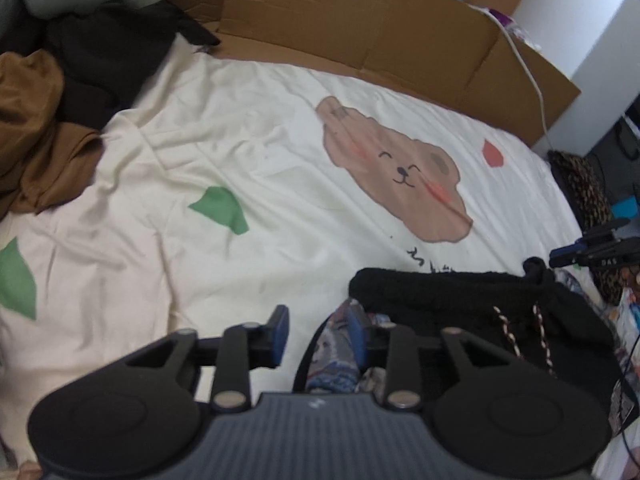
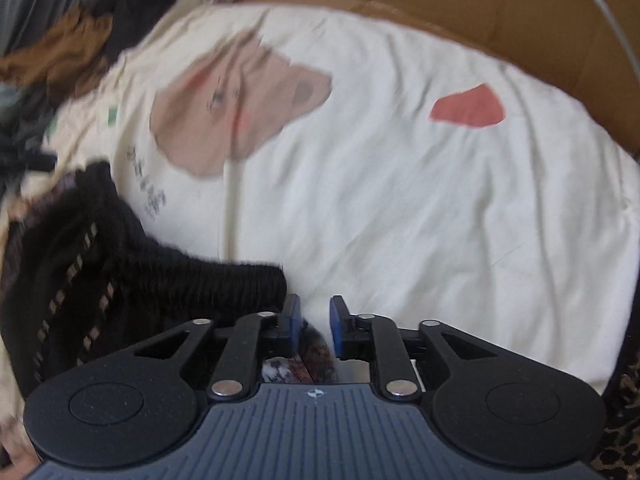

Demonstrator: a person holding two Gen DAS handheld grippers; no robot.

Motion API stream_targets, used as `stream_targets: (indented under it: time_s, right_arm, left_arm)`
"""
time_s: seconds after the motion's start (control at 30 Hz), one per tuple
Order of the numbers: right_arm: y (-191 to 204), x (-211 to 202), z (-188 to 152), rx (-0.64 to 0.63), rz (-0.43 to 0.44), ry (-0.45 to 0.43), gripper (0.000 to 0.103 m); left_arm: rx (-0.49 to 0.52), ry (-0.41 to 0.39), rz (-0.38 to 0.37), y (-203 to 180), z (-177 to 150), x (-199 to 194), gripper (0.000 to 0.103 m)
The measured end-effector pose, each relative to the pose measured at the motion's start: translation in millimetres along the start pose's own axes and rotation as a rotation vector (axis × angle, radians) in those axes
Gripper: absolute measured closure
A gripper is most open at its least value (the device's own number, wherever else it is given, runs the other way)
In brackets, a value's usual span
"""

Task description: Fold clothes

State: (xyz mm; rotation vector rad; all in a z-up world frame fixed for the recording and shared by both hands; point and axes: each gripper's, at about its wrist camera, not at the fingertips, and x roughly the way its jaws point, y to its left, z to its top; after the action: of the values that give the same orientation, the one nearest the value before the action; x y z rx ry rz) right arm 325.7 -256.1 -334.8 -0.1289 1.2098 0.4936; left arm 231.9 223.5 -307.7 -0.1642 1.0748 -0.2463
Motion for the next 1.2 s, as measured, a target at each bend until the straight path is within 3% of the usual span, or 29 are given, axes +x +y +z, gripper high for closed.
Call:
stream_targets:
  time_s: [0.13, 0.23, 0.4, 0.47, 0.6, 0.7, 0.8, 0.83, 0.9, 0.93, 0.97, 1.07, 1.2]
  right_arm:
    - [4.6, 7.4, -11.3, -0.016, -0.012, 0.026, 0.084]
    - [9.6, 9.9, -18.5, -0.035, -0.021, 0.055, 0.074]
    - [16.2, 6.5, -23.4, -0.080, 0.010, 0.077, 0.073]
    - [21.3, 8.6, -27.0, -0.126, -0.002, 0.090, 0.060]
    - [32.7, 14.3, -32.7, -0.183, -0.035, 0.080, 0.052]
    - [41.4, 13.7, -38.9, -0.217, -0.062, 0.060, 0.055]
    - [46.0, 13.5, -38.6, -0.177, -0.084, 0.079, 0.065]
    - [49.4, 13.9, -38.3, -0.178, -0.093, 0.088, 0.072]
    - [54.2, 14.8, -36.2, -0.148, -0.108, 0.106, 0.080]
    - [51.6, 15.0, -34.5, -0.090, -0.107, 0.112, 0.084]
    - [48.8, 14.6, -33.3, -0.041, -0.109, 0.114, 0.088]
    - [47.1, 10.1, -29.0, -0.017, -0.124, 0.143, 0.100]
    - [43.2, -10.9, -23.7, -0.008, -0.139, 0.156, 0.101]
  left_arm:
    - [0.012, 0.047, -0.015, -4.2, -0.7, 23.1, 0.062]
    - [0.033, 0.080, -0.010, -6.5, -5.7, 35.6, 0.062]
    - [0.034, 0.100, -0.031, -5.7, -6.1, 42.6, 0.061]
    - [0.035, 0.117, -0.039, -4.2, -7.6, 45.9, 0.056]
    - [0.066, 0.136, -0.049, -9.2, -8.5, 52.4, 0.048]
    - [0.077, 0.143, -0.050, -12.2, -8.0, 56.2, 0.044]
    - [0.068, 0.150, -0.042, -12.3, -6.0, 57.9, 0.045]
    - [0.065, 0.154, -0.032, -12.8, -5.4, 57.9, 0.049]
    - [0.068, 0.164, -0.003, -14.8, -3.9, 57.8, 0.067]
    - [0.066, 0.173, 0.005, -16.1, -3.0, 57.9, 0.091]
    - [0.048, 0.185, -0.004, -16.7, -2.2, 57.6, 0.098]
    - [0.069, 0.173, 0.062, -30.4, -2.2, 49.8, 0.099]
    - [0.058, 0.140, 0.116, -44.8, 1.2, 29.1, 0.099]
